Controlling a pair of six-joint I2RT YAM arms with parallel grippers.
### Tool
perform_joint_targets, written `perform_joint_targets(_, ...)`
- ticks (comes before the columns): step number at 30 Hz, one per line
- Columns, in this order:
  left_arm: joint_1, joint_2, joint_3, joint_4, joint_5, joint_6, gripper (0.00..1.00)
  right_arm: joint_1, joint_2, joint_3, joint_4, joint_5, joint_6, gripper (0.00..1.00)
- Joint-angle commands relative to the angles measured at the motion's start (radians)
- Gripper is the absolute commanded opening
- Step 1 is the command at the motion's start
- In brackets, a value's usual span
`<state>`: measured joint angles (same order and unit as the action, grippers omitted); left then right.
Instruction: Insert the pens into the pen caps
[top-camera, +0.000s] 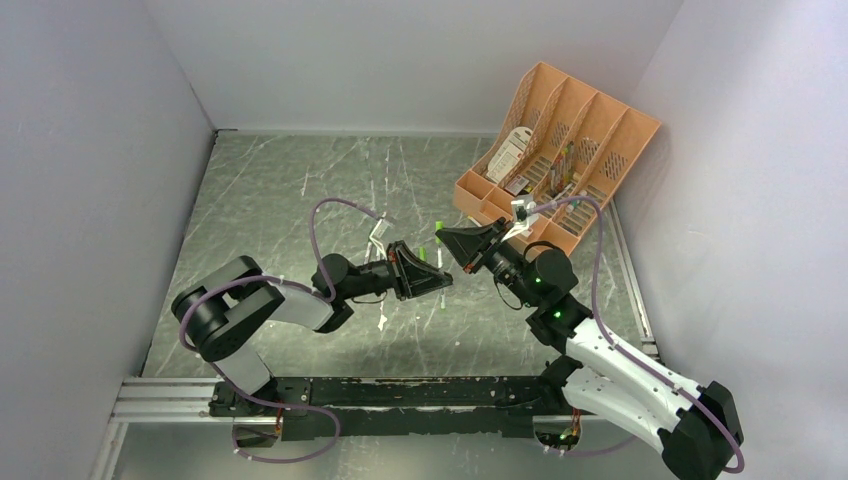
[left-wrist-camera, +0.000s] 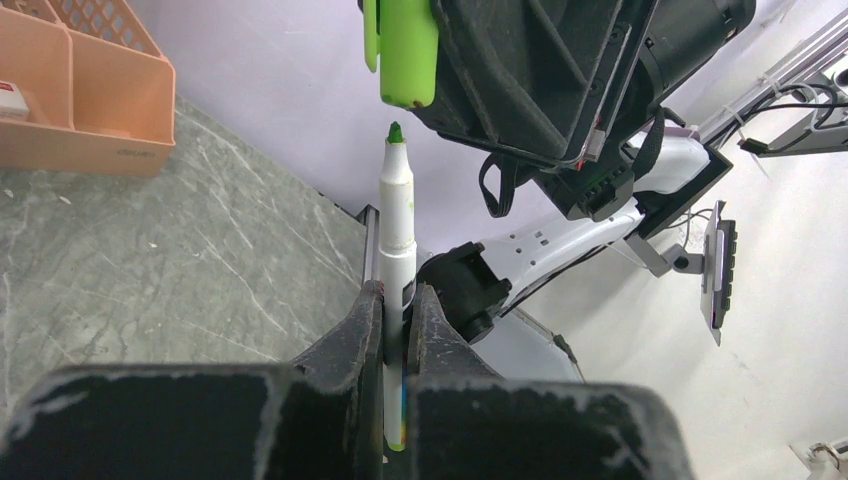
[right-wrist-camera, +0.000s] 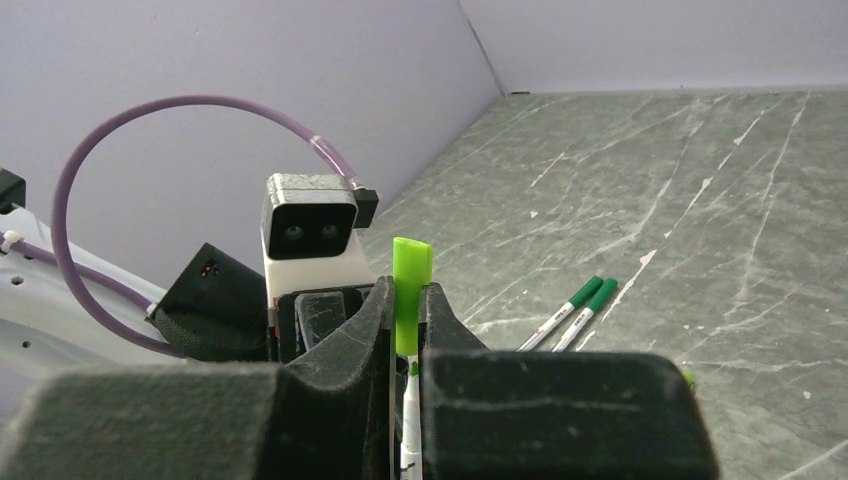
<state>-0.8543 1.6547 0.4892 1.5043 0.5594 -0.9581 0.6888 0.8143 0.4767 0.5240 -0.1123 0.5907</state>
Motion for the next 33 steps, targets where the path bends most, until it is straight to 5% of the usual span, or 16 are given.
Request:
perform_joint_targets(1,0.004,-0.012,0.028,0.056,-0.002,0.008,0.07,0.004,-0.015,-0.001,0.001,-0.001,-0.016,0.0)
perform_joint_targets(33,0.058,-0.005,0.051,0.021,0.037,0.024,0.07,0.004,-0.028,-0.024,-0.087,-0.04,-0.034,0.0)
